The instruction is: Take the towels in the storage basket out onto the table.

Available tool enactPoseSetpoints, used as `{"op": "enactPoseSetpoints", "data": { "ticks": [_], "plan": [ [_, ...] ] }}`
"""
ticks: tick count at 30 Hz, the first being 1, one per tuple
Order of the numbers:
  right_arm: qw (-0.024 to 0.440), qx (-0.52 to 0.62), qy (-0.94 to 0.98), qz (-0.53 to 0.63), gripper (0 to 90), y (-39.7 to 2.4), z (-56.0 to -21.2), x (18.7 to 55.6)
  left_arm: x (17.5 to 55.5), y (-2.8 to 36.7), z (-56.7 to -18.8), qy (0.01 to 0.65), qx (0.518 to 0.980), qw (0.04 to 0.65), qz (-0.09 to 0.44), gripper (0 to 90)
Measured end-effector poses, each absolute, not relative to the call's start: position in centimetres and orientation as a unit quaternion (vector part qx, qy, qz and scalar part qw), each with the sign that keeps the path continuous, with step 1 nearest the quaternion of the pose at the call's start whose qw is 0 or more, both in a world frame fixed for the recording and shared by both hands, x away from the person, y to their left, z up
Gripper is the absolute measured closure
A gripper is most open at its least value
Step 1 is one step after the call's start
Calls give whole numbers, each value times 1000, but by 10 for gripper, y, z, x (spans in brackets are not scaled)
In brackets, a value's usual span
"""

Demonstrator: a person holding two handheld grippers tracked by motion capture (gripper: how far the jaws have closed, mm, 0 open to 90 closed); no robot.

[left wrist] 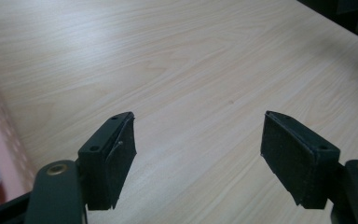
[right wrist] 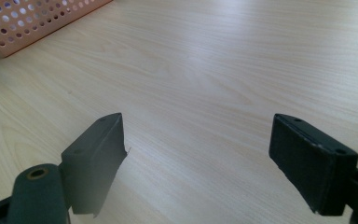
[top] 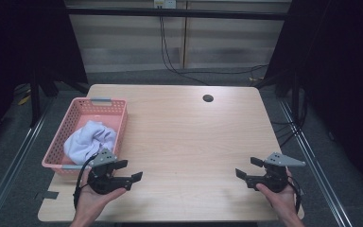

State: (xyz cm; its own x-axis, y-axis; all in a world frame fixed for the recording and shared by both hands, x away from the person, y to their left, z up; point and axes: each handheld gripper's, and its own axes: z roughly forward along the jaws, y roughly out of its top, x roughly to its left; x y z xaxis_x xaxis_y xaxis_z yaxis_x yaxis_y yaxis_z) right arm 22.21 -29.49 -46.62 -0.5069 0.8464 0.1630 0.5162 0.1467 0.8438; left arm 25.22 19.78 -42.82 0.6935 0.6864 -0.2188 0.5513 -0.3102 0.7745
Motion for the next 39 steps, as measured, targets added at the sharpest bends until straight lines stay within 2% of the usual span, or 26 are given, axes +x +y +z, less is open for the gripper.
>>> {"op": "enactPoseSetpoints", "data": {
  "ticks": [4,5,8,15,24,33,39],
  "plan": [
    [174,461,736,464,188,-294,-467,223,254,205,-425,387,808,435,88,246],
    [172,460,737,464,188,-294,-467,224,257,209,-423,390,808,433,87,218],
    [171,459,739,463,183,-294,-467,224,262,222,-415,392,810,426,95,257],
    [166,461,739,462,180,-294,-468,224,271,239,-397,387,815,414,118,245],
    [155,464,741,461,167,-294,-469,225,307,286,-379,440,787,409,142,189],
    [144,461,747,457,157,-290,-470,226,345,325,-386,483,784,363,142,169],
    [142,461,751,451,157,-290,-471,227,363,349,-406,503,789,328,130,170]
  ]
}}
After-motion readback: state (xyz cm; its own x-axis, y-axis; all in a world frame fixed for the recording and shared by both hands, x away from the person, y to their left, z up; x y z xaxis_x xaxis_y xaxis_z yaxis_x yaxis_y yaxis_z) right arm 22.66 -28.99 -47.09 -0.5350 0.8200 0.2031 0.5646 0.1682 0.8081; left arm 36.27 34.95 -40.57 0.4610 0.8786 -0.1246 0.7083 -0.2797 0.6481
